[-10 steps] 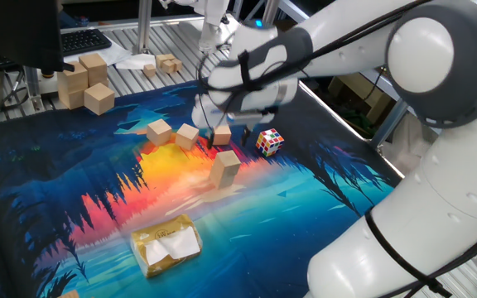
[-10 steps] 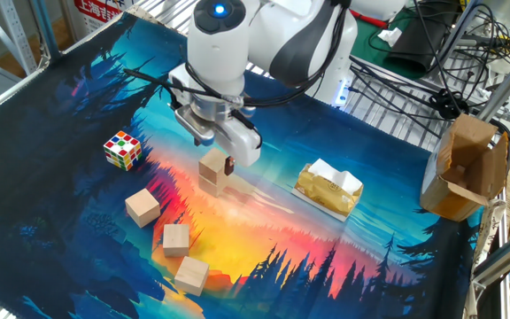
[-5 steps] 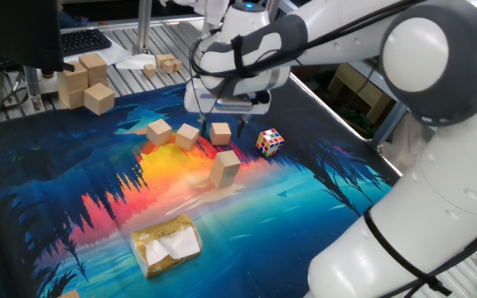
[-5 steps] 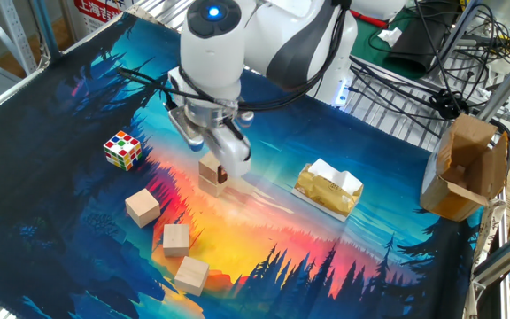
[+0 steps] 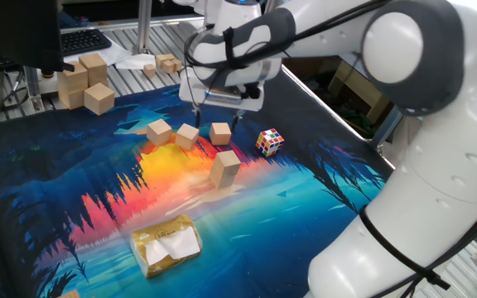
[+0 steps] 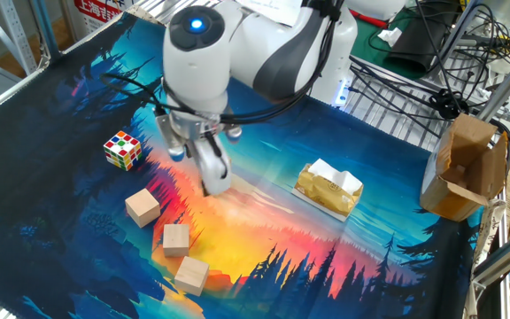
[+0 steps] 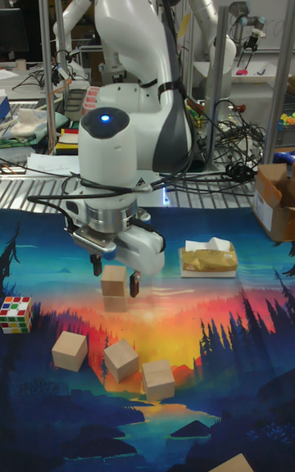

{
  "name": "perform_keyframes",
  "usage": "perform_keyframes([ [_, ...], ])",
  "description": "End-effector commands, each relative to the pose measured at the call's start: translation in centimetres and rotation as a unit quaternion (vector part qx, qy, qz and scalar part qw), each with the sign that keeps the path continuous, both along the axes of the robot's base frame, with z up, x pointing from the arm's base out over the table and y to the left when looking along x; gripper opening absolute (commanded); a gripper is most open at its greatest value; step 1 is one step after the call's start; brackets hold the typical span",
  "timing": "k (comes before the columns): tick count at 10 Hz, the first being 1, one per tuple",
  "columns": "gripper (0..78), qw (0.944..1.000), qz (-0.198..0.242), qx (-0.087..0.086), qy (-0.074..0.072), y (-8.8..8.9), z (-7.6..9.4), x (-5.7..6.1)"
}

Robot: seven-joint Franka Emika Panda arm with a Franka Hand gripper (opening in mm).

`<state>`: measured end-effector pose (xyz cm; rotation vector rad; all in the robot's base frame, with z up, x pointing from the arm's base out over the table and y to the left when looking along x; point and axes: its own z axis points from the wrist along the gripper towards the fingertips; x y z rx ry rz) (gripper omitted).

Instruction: Stack the blocks in a vertical line of five

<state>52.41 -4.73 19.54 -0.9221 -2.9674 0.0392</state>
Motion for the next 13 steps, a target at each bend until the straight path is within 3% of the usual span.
perform_keyframes([
  [1,77.4,0.9988,-0.048,-0.001,-0.006,0.6,-0.2,1.6],
  [7,77.4,0.9972,-0.073,0.001,-0.014,1.2,-1.5,3.4],
  [13,77.4,0.9949,-0.100,0.002,-0.012,1.2,-1.5,3.5],
])
